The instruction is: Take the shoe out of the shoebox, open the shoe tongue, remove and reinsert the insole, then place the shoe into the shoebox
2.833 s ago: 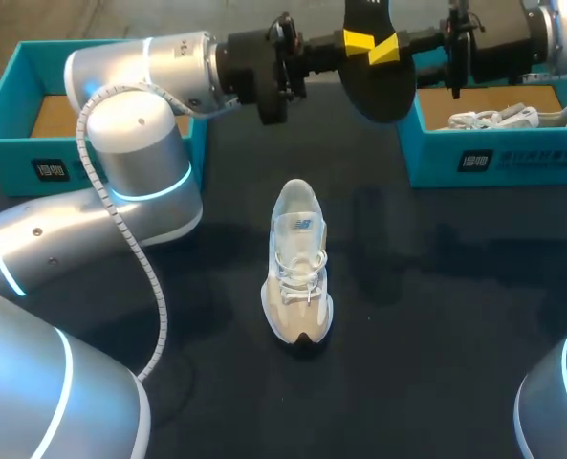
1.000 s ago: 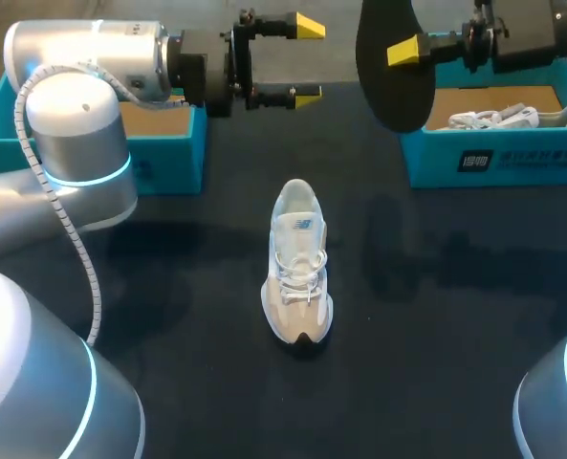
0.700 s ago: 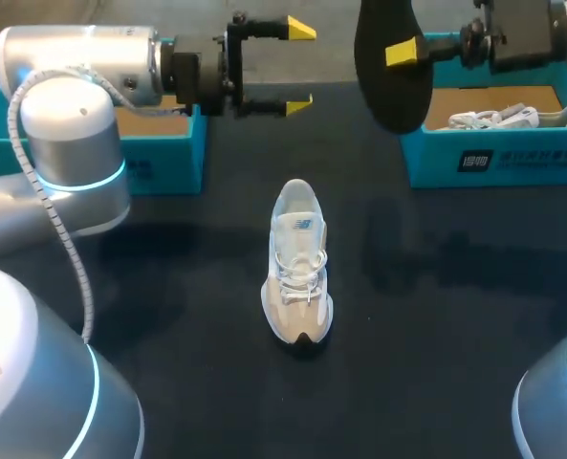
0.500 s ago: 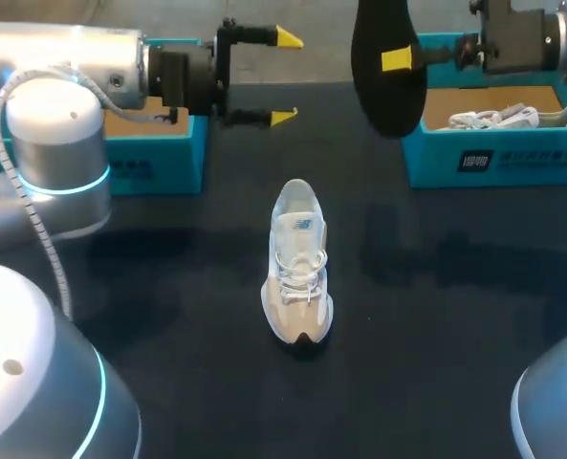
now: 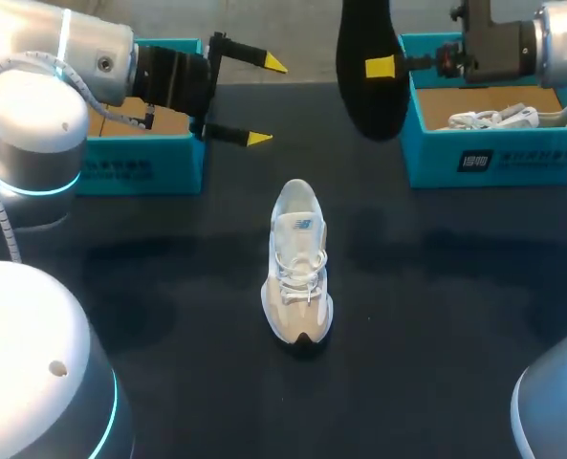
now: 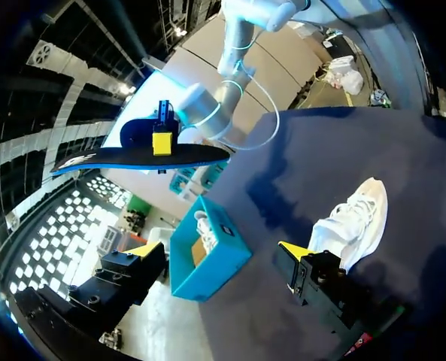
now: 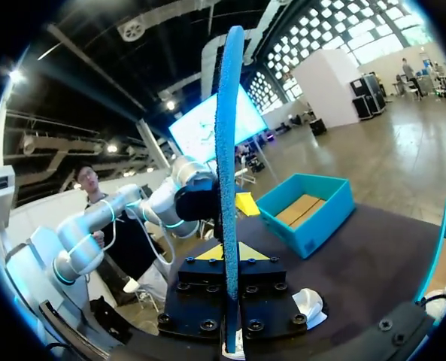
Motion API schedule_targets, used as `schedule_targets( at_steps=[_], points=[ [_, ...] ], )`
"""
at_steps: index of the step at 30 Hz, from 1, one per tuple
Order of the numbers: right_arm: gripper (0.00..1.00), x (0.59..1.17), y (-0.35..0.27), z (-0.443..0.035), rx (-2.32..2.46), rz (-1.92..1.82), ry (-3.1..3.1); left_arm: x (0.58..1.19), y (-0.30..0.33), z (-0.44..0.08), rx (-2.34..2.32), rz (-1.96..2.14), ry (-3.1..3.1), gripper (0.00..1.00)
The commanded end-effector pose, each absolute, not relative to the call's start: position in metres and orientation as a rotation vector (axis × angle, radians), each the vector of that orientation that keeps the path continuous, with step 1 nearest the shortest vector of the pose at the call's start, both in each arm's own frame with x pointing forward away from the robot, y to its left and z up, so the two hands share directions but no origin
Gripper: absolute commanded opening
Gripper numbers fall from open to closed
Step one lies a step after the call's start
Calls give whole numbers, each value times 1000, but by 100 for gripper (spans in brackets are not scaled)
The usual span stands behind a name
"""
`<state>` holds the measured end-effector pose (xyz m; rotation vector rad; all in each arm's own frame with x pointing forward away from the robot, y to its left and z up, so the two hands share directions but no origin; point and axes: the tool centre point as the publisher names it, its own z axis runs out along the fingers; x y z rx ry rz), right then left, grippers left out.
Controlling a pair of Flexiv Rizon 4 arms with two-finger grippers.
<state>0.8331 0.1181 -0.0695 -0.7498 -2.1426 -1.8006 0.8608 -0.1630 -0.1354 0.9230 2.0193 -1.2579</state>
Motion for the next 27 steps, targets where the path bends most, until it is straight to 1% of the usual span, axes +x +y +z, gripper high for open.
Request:
schedule_targets(
  at_steps=[1,17,27],
  points=[
    [0,845,133,-78,-711,-1808,-2139,859,-158,-144,917,-1252,2020,100],
    [0,844,163,-128,-646,-1848,-2060,854,-137,-199,797,-1216,2155,100],
    [0,841,168,-134,-627,-1849,-2044,854,-137,-199,797,-1216,2155,100]
  ],
)
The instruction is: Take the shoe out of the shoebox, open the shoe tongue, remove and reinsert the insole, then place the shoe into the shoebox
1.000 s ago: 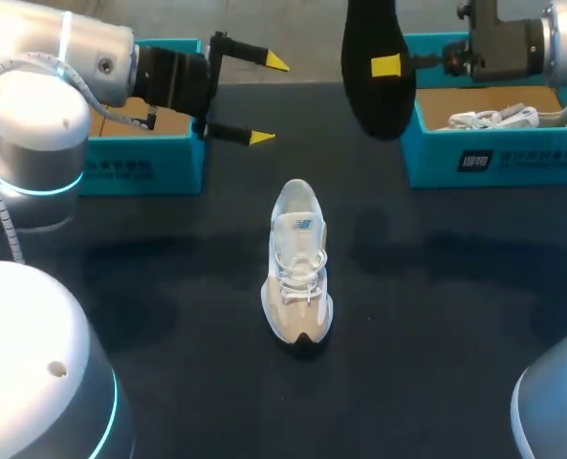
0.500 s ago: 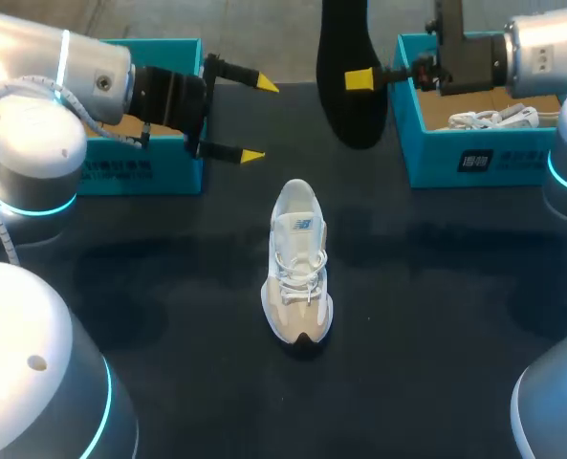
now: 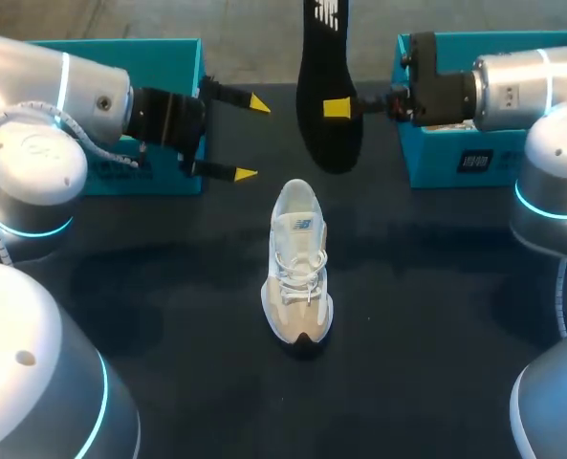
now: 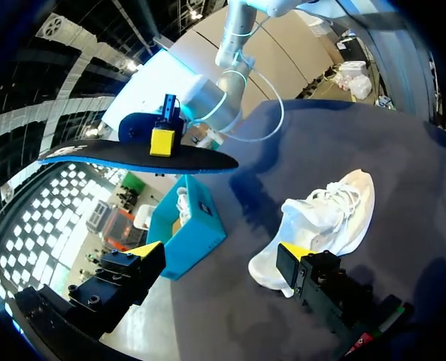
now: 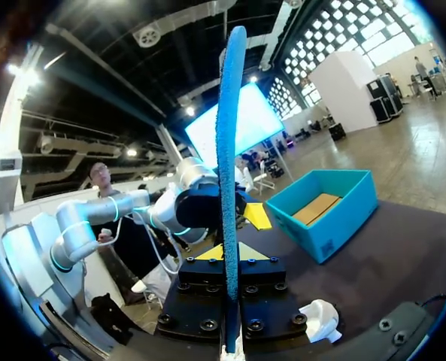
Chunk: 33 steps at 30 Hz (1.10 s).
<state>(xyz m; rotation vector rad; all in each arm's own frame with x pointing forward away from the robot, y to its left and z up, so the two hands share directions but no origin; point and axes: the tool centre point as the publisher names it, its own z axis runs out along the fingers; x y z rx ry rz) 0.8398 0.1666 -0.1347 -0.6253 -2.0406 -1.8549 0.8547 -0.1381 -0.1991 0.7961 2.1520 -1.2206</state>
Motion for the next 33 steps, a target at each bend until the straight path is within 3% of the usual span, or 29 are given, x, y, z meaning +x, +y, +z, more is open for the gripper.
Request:
schedule_targets(
  at_steps=[1,16,33],
  points=[
    [0,841,168,-134,-627,-1849,-2044,854,-137,-199,797,-1216,2155,100],
    [0,841,168,-134,-627,-1849,-2044,854,-137,-199,797,-1216,2155,100],
    [0,848,174,-146,-587,-1796,-2136,860,-119,-238,630,-998,2474,100]
  ],
)
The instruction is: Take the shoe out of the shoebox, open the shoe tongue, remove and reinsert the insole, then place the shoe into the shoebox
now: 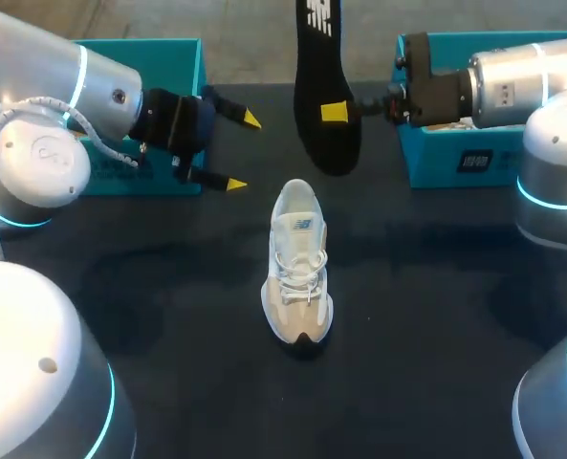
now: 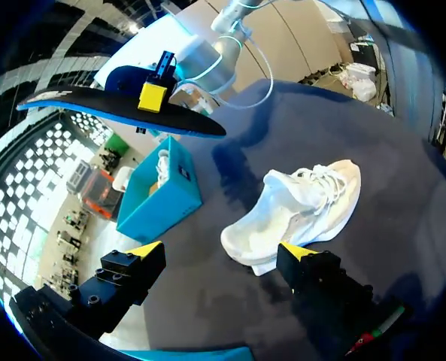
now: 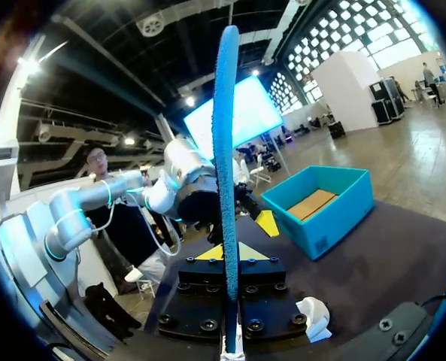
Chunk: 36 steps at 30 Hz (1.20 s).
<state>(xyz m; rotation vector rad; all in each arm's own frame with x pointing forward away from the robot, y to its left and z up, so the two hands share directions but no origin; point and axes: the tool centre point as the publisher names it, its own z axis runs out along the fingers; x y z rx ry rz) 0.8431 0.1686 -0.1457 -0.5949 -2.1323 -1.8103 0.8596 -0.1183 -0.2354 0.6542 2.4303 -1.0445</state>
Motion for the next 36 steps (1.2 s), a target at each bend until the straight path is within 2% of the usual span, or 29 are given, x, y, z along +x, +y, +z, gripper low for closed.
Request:
schedule_targets(
  at_steps=[1,15,36],
  points=[
    [0,848,175,-147,-586,-1793,-2135,859,-118,-239,621,-995,2488,100],
    [0,849,192,-158,-535,-1775,-2145,848,-96,-262,522,-916,2600,100],
    [0,852,207,-177,-506,-1814,-2102,848,-96,-262,522,-916,2600,100]
  ],
)
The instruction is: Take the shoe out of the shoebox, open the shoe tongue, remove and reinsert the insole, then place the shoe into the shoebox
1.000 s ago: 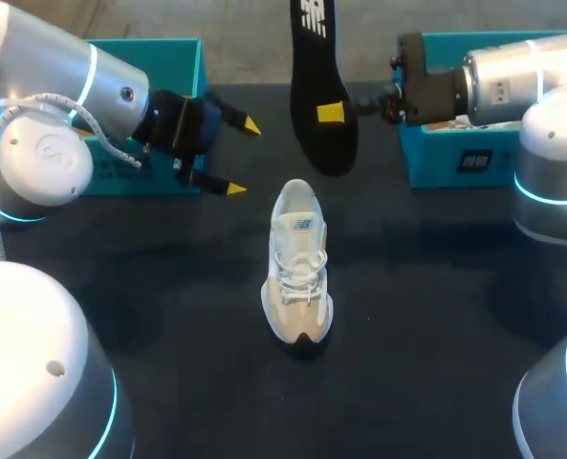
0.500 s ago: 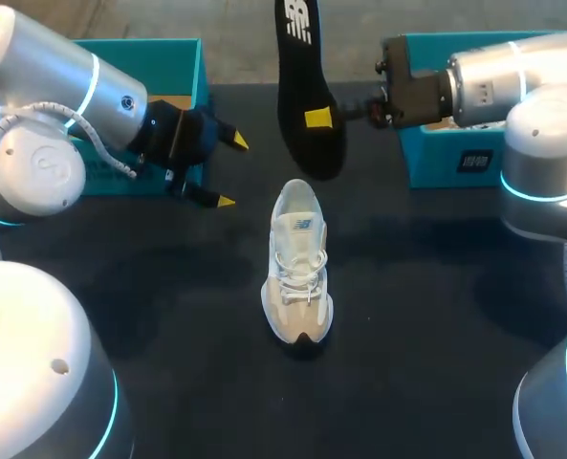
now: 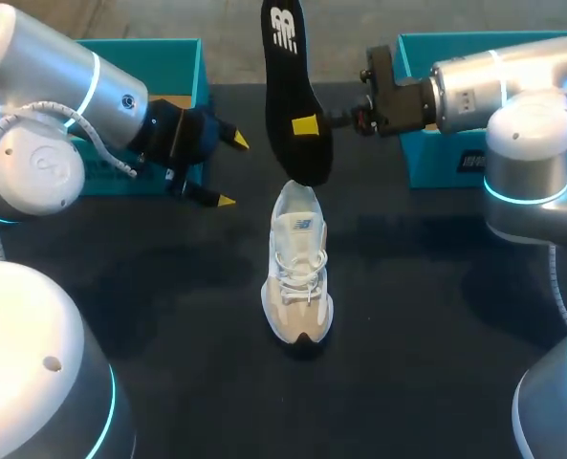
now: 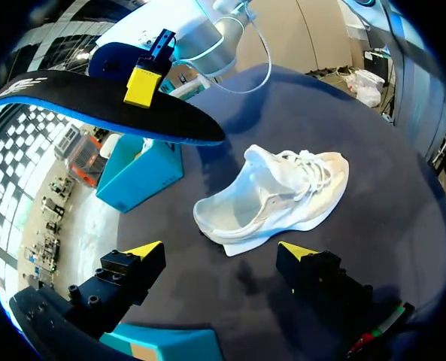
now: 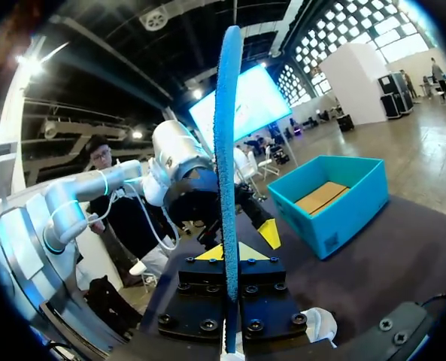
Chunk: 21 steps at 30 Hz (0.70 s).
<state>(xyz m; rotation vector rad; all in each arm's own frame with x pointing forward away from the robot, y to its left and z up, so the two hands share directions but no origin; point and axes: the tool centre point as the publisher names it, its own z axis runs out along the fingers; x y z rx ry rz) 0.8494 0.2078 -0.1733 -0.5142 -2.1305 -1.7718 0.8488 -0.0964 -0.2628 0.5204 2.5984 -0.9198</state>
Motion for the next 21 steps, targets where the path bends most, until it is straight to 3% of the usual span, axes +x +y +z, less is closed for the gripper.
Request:
schedule_targets(
  at_steps=[1,21],
  points=[
    [0,852,206,-179,-506,-1825,-2096,848,-96,-262,522,-916,2600,100],
    [0,863,222,-197,-553,-1833,-2051,848,-96,-262,522,-916,2600,100]
  ],
)
